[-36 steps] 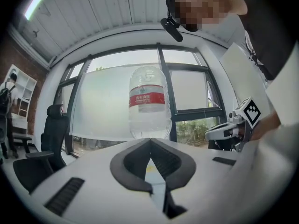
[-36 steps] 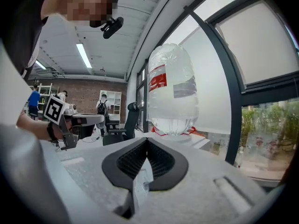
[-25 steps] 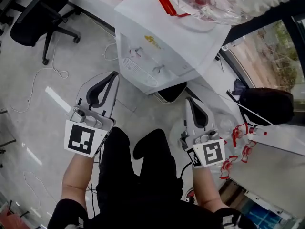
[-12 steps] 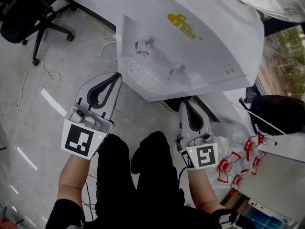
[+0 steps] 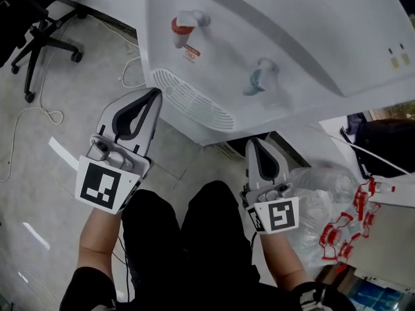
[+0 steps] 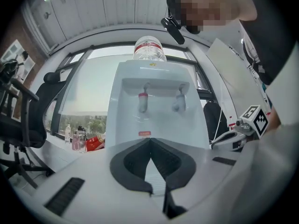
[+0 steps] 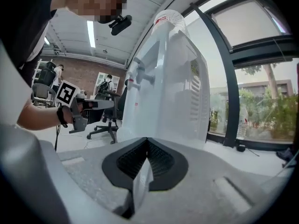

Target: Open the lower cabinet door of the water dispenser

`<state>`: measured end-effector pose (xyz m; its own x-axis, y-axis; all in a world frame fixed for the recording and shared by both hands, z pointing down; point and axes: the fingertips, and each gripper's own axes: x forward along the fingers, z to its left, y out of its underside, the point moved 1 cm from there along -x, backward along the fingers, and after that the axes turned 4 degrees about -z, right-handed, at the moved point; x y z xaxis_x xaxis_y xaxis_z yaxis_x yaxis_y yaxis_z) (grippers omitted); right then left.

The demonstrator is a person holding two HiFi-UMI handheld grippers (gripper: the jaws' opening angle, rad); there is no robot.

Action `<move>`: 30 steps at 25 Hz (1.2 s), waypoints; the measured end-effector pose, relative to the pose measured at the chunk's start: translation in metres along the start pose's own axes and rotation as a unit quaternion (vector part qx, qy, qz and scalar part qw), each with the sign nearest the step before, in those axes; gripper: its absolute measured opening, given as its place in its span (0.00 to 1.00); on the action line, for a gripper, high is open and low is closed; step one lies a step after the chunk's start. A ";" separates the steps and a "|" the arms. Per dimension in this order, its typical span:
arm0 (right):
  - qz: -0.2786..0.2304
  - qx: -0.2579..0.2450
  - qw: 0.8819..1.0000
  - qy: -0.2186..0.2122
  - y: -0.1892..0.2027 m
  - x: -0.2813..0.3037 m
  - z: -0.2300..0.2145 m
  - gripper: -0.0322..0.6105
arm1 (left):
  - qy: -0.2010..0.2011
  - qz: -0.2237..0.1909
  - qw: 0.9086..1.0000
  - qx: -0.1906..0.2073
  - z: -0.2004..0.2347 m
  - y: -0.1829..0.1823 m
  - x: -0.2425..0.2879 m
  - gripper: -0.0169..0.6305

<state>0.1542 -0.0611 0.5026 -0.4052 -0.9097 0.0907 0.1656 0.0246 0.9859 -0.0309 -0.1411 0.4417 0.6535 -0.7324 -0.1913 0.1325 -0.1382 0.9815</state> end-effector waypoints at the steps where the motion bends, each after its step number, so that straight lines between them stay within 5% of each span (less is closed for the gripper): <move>1: 0.000 0.003 1.000 0.001 0.009 0.000 0.000 0.06 | 0.000 -0.002 1.000 0.001 -0.001 0.007 0.000 0.04; 9: 0.002 0.033 0.999 -0.010 0.066 -0.007 0.001 0.06 | -0.002 0.028 0.999 0.016 -0.009 0.066 -0.024 0.04; 30: 0.017 0.061 0.998 -0.012 0.121 0.013 0.004 0.17 | -0.018 0.032 0.999 0.039 -0.017 0.069 -0.048 0.04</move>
<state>0.1651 -0.0684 0.6235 -0.4230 -0.8972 0.1269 0.0693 0.1075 0.9918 -0.0399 -0.1043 0.5188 0.6310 -0.7649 -0.1295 0.0324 -0.1408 0.9895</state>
